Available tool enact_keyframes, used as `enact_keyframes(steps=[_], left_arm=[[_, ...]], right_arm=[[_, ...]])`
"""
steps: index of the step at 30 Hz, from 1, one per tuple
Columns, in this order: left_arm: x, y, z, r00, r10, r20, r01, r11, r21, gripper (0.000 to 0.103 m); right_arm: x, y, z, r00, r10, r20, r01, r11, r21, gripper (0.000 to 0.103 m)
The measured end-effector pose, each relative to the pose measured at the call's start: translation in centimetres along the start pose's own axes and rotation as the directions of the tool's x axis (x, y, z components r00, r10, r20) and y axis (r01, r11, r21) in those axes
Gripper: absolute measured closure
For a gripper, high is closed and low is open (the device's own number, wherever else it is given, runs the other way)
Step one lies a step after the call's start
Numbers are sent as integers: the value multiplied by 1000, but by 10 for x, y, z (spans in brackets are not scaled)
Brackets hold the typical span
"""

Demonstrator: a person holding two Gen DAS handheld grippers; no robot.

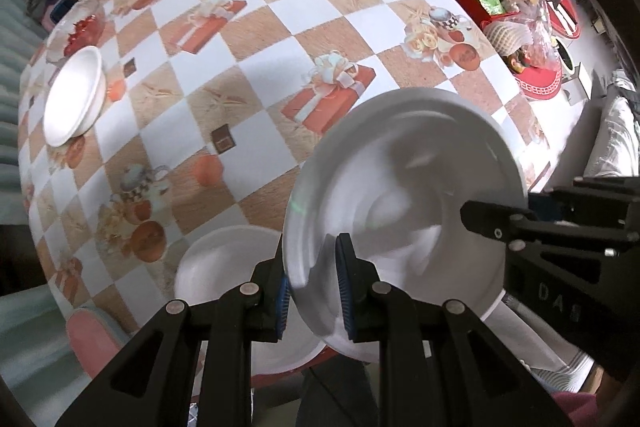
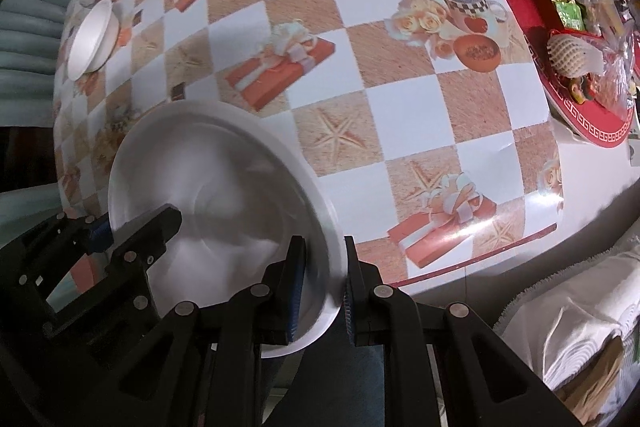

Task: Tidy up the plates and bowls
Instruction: 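Lift the second bowl with both grippers and carry it over the first bowl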

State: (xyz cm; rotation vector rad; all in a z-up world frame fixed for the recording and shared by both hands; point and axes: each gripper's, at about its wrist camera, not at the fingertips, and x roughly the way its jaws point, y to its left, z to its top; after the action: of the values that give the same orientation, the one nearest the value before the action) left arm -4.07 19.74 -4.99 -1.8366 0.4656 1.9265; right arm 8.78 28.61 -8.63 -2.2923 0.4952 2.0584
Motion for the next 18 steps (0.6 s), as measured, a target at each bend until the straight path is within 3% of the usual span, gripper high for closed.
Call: enact_keyframes(steps=[18], left_arm=[[-27, 63, -42, 998, 48, 34, -45, 995, -87, 80]], right_arm=[[-5, 80, -9, 1000, 9, 11, -7, 990, -139, 84]])
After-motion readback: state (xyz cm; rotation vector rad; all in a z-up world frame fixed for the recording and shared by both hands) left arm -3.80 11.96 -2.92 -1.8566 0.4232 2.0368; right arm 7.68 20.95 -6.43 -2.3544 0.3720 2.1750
